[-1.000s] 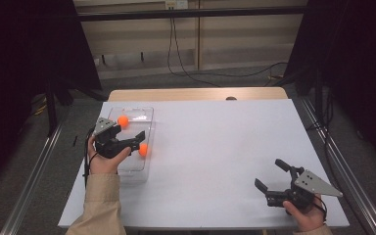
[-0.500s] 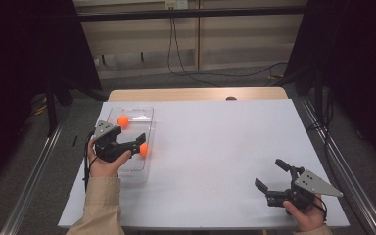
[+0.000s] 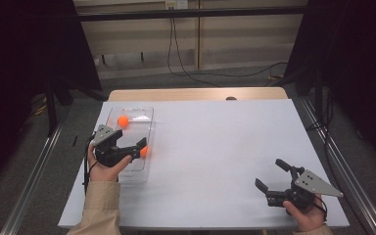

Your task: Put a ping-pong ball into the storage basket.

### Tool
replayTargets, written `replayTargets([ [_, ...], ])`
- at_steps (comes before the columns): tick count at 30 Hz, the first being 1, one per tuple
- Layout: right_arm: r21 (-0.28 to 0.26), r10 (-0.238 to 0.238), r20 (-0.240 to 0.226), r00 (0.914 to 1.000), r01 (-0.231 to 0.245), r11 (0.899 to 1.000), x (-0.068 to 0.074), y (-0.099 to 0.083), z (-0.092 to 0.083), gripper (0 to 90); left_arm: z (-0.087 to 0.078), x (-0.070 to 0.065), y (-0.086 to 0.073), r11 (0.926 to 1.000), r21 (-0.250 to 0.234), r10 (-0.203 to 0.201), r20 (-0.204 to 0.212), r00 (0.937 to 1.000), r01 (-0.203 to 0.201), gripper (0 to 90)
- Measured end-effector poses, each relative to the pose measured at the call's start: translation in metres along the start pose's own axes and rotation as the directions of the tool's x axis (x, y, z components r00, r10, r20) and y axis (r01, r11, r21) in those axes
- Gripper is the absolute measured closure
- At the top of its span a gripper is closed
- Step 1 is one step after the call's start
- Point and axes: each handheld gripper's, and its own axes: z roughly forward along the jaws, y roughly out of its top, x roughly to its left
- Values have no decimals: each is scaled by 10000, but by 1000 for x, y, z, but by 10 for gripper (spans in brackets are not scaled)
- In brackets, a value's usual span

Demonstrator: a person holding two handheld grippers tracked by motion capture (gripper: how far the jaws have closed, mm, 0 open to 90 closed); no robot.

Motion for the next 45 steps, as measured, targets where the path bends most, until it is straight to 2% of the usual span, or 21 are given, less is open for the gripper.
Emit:
replayTargets([
  [18, 53, -94, 11, 10000, 94, 9999, 1, 0, 0, 26, -8, -7, -12, 9990, -357, 268, 351, 9990, -255, 29],
  [36, 22, -122, 15, 9999, 122, 9999, 1, 1, -1, 25, -10, -19, -22, 9959, -448, 812, 613, 9948, -786, 30],
  [45, 0, -105, 6, 9999, 105, 9999, 1, 1, -1, 26, -14, -20, -28, 9954, -526, 836, 724, 9939, -799, 30],
])
